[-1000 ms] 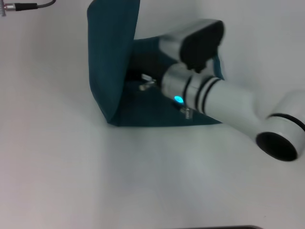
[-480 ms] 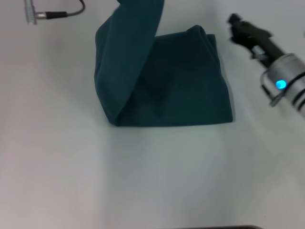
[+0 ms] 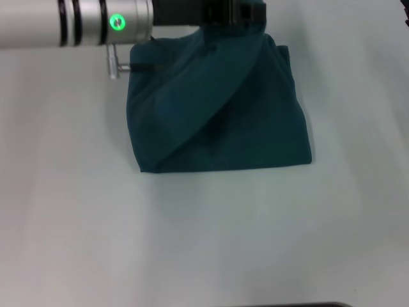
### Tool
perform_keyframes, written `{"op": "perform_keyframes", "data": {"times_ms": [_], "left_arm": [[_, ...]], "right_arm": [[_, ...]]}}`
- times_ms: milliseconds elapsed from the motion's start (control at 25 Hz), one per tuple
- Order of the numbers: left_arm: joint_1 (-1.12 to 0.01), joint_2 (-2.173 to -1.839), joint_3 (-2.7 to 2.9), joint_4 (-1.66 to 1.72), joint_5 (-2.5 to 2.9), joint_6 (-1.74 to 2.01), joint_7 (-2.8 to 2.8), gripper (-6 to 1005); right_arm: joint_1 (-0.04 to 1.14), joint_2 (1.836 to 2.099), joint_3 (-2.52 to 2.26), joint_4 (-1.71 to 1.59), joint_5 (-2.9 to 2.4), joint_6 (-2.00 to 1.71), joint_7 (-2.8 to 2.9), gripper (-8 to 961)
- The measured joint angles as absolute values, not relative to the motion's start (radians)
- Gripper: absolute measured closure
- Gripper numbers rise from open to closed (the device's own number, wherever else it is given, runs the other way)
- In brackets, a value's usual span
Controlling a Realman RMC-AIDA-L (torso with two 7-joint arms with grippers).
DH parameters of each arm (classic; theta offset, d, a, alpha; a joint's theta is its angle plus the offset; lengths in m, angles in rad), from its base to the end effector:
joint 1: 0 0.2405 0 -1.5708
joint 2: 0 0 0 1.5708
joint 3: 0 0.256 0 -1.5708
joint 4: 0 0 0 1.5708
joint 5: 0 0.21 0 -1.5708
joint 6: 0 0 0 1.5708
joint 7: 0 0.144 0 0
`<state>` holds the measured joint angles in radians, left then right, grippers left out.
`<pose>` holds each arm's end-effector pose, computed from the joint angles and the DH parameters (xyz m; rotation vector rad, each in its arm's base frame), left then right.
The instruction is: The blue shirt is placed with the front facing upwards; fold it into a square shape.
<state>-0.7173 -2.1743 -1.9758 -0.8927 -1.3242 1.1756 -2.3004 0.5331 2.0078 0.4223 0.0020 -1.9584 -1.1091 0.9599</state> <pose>-0.1126 0.3929 -0.0507 -2.6328 -1.2660 -0.7728 0.3495 0.3561 0.0198 -1.4944 1.1044 1.0591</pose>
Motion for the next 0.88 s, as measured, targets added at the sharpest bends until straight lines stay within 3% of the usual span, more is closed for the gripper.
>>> {"op": "perform_keyframes", "data": {"times_ms": [320, 640, 880], "left_arm": [[-0.711, -2.175, -1.750, -0.701, -1.549, 1.082, -2.166, 988], [-0.675, -2.175, -1.666, -0.758, -1.651, 1.059, -2.022, 723], [-0.458, -2.174, -1.655, -0.962, -1.732, 1.066, -1.766, 521]], "right_arm": [[0.537, 2.008, 0.370, -0.041, -1.959, -1.101, 1.002, 928], [0.552, 2.009, 0.318, -0.055, -1.959, -1.097, 1.011, 928], [0.553, 2.008, 0.166, -0.138, -1.966, -1.197, 1.065, 927]]}}
